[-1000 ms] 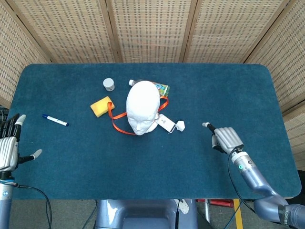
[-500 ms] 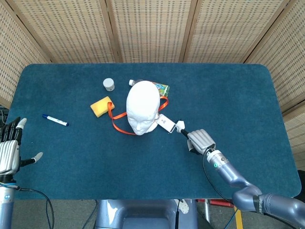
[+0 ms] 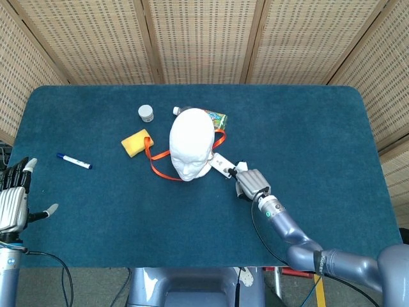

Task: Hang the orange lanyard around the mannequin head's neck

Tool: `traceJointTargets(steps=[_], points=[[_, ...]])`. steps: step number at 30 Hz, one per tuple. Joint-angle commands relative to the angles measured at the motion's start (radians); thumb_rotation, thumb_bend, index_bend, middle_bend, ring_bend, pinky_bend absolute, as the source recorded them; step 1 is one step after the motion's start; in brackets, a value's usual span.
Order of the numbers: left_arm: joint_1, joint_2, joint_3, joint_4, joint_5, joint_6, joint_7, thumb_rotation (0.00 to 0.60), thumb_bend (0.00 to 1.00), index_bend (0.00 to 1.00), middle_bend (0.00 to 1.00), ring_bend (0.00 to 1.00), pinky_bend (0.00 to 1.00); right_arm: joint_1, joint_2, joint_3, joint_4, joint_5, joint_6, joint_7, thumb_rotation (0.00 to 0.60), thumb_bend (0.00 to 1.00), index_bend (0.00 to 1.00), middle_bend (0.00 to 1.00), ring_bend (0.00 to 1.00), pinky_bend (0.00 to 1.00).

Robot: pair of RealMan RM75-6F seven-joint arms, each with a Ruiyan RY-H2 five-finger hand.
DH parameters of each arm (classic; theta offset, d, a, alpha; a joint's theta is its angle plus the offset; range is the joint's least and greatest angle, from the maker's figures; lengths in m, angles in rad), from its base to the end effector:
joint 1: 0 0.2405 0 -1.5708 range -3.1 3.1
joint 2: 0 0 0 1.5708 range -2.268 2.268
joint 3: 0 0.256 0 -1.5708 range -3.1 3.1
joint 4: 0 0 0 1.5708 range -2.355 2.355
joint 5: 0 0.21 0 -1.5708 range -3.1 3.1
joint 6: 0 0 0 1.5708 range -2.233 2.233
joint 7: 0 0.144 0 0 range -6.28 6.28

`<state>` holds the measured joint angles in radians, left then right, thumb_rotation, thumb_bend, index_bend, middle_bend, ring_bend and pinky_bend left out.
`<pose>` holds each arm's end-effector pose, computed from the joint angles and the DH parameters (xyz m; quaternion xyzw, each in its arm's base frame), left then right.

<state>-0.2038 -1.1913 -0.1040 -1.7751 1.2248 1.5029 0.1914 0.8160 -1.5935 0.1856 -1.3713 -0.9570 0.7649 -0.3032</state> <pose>-0.2799 0.2190 0.1416 -0.5270 -0.4250 -0.3957 0.6206 -0.1540 -0.3605 -0.0441 0.7509 -0.4456 0.3107 0.3755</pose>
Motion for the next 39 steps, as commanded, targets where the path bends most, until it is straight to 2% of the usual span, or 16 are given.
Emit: traceJointTargets(steps=[1, 10, 18, 25, 39], points=[[-0.001, -0.003, -0.002, 0.002, -0.002, -0.006, 0.006, 0.6, 0.01, 0.0, 0.0, 0.0, 0.0, 0.024, -0.034, 0.016, 0.031, 0.045, -0.01, -0.019, 0.6, 1.0, 0.14, 0.75, 0.66, 0.86], [0.0, -0.014, -0.012, 0.007, -0.01, -0.019, 0.025, 0.6, 0.01, 0.0, 0.0, 0.0, 0.0, 0.071, -0.103, 0.037, 0.105, 0.138, -0.005, -0.07, 0.6, 1.0, 0.14, 0.75, 0.66, 0.86], [0.002, -0.016, -0.021, 0.008, -0.015, -0.031, 0.028, 0.6, 0.01, 0.0, 0.0, 0.0, 0.0, 0.102, -0.106, 0.018, 0.117, 0.246, -0.013, -0.157, 0.6, 1.0, 0.17, 0.76, 0.66, 0.86], [0.005, -0.015, -0.026, 0.003, -0.015, -0.034, 0.03, 0.6, 0.01, 0.0, 0.0, 0.0, 0.0, 0.104, -0.081, -0.002, 0.073, 0.256, -0.006, -0.178, 0.6, 1.0, 0.28, 0.76, 0.66, 0.86], [0.01, -0.018, -0.029, 0.001, -0.005, -0.04, 0.037, 0.6, 0.01, 0.0, 0.0, 0.0, 0.0, 0.11, -0.004, -0.068, -0.073, 0.242, 0.013, -0.235, 0.6, 1.0, 0.3, 0.76, 0.66, 0.86]])
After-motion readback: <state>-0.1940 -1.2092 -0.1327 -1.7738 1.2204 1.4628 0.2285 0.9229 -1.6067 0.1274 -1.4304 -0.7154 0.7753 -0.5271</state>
